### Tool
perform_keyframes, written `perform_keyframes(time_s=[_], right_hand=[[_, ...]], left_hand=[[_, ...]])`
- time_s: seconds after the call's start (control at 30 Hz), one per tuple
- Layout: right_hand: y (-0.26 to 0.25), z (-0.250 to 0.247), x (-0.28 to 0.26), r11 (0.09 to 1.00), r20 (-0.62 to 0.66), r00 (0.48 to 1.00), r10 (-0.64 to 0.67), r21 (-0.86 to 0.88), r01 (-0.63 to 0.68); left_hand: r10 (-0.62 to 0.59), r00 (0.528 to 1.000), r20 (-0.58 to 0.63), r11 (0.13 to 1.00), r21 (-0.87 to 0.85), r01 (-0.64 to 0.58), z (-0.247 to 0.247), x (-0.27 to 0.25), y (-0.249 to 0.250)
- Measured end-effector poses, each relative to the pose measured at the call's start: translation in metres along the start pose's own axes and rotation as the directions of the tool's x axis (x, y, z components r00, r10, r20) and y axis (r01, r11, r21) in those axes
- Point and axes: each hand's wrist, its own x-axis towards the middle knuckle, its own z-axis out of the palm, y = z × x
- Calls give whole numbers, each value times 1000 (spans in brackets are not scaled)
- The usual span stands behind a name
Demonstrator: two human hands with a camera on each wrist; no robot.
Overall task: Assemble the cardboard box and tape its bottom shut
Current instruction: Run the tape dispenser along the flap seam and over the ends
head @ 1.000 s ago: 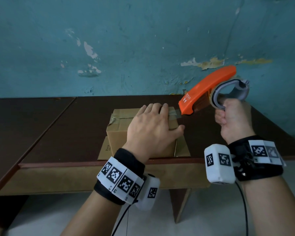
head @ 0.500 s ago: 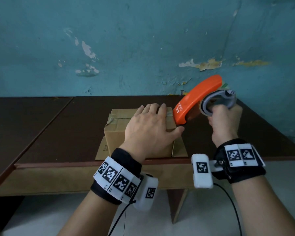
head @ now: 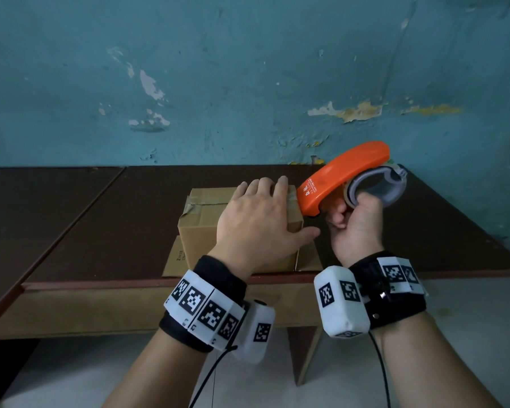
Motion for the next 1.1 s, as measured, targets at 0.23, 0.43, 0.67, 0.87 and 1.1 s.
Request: perform_keyframes(time_s=[0.23, 0.43, 0.67, 0.87, 1.1], right_hand=[[12, -16, -5, 995, 17, 997, 70, 65, -71], [14, -30, -3, 991, 35, 994, 104, 81, -107], [10, -34, -2, 992, -21, 992, 124, -13, -124], [2, -34, 1, 983, -101, 993, 63, -165, -79], [-5, -39, 3, 967, -102, 995, -16, -256, -10]], left_hand=[[-1, 1000, -1, 1000, -13, 1, 2, 1, -1], [-9, 1000, 4, 1000, -21, 9, -1, 1, -1], [-15, 1000, 14, 999, -40, 15, -2, 2, -1], [-17, 1000, 17, 999, -50, 18, -4, 1, -1], [-19, 1000, 22, 998, -55, 21, -4, 1, -1]])
